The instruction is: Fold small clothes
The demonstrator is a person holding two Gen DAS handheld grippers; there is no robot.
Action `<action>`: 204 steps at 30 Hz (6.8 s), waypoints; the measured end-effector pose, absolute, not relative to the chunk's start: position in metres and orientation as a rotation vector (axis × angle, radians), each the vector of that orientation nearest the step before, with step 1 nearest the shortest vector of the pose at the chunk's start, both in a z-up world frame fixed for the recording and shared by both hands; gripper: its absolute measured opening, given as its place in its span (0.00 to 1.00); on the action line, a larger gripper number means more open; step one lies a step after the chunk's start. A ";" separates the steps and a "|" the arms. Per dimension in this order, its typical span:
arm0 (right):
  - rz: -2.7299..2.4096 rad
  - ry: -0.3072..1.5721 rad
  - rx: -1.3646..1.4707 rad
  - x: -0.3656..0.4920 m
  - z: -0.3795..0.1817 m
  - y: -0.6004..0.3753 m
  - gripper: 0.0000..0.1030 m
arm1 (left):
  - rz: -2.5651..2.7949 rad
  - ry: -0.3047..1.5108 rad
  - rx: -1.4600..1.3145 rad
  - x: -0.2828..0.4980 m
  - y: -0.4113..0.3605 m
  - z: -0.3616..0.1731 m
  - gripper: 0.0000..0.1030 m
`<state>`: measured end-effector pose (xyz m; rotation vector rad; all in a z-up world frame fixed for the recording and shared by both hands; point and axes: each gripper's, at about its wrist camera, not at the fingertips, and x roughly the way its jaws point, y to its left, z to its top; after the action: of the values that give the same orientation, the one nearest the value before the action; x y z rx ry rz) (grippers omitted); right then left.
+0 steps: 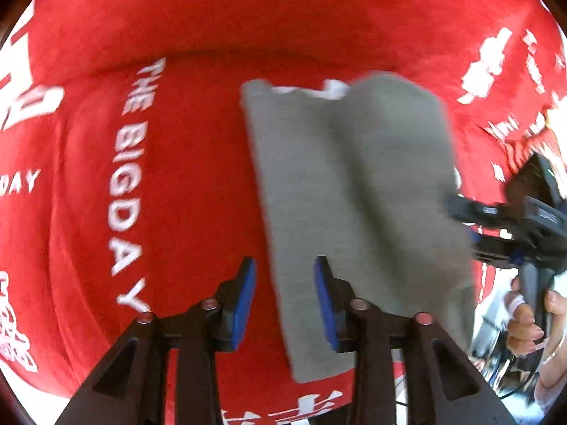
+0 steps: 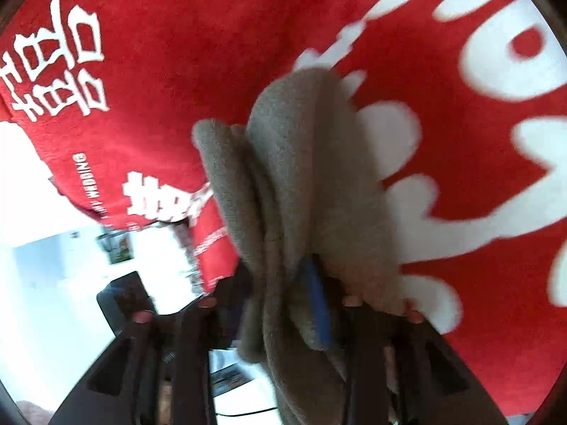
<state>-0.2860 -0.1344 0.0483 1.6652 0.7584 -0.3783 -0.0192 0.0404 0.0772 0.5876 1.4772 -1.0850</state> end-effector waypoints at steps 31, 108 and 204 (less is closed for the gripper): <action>-0.613 1.201 1.156 -0.313 0.061 -0.122 0.04 | -0.957 1.247 0.823 -0.050 0.014 0.047 0.86; -0.930 1.314 0.903 -0.273 0.142 -0.100 1.00 | -0.844 1.262 0.815 -0.082 0.016 0.118 1.00; -0.858 1.378 0.942 -0.292 0.097 -0.118 1.00 | -0.793 1.305 0.898 -0.111 -0.012 0.086 1.00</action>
<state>-0.2925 -0.1184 0.0967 0.9425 1.3785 -0.8584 -0.1107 -0.0123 0.0861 0.8976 1.3050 -0.7933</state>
